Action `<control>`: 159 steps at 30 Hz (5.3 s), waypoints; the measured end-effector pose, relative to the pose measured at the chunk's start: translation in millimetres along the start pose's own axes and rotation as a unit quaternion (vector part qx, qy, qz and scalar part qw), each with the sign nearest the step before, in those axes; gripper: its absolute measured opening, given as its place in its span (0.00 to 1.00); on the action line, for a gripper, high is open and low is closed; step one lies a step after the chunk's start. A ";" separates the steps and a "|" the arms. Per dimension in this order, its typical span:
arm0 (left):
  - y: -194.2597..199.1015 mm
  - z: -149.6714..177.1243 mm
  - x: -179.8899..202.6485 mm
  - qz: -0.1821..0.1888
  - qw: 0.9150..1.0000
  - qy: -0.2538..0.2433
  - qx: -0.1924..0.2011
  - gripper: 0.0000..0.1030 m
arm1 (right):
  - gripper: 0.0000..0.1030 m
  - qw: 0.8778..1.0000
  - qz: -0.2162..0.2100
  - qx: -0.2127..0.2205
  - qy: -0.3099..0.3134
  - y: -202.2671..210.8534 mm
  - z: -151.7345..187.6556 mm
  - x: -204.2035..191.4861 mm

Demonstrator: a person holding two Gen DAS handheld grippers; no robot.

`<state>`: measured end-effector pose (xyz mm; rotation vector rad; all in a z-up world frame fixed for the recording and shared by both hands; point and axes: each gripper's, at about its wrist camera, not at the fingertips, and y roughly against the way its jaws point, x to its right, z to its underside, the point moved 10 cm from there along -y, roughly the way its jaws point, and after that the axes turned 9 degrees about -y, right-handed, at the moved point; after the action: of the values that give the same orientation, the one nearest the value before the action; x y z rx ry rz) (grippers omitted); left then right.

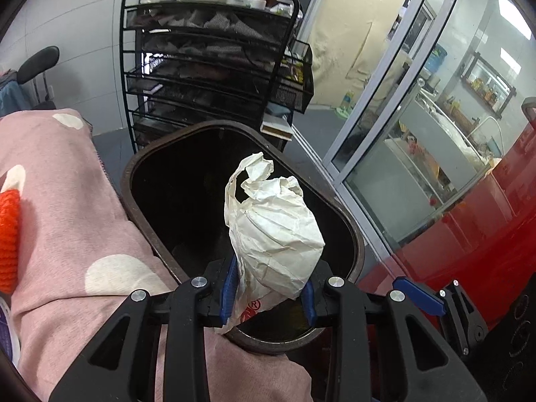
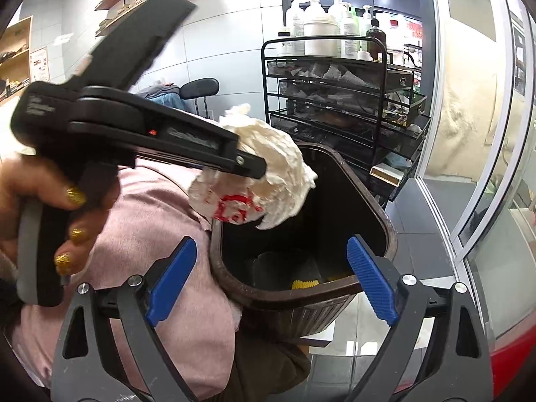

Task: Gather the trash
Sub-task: 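Move the white plastic bag over the bin and open the left tool, then move both tools back over the bed toward the remaining trash, then grasp the purple plastic bag with the left tool while the right tool grasps the pink wrapper, then lift the pink wrapper with the right tool and carry it over the bin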

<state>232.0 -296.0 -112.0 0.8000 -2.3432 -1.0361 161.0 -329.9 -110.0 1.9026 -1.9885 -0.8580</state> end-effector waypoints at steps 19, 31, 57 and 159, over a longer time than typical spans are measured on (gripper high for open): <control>13.0 -1.4 5.4 0.005 1.000 -0.009 0.012 0.86 | 0.93 1.000 -0.004 -0.013 0.004 -0.1 9.4 -4.9; 102.7 8.3 -14.5 -0.081 0.988 -0.007 0.131 0.93 | 0.93 1.000 -0.024 -0.012 0.008 -1.4 3.4 -22.4; 214.5 132.3 -133.5 -0.268 0.942 0.113 0.168 0.95 | 0.93 0.986 -0.134 -0.018 0.098 -15.5 -25.5 -160.3; 313.9 142.8 -189.2 -0.294 0.887 0.233 0.269 0.48 | 0.06 0.929 -0.289 -0.004 0.233 30.5 -45.5 -318.7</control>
<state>182.2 74.4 10.6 1.8230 -1.9933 -0.2875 196.7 -31.9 10.4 2.4463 -1.1622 -0.4538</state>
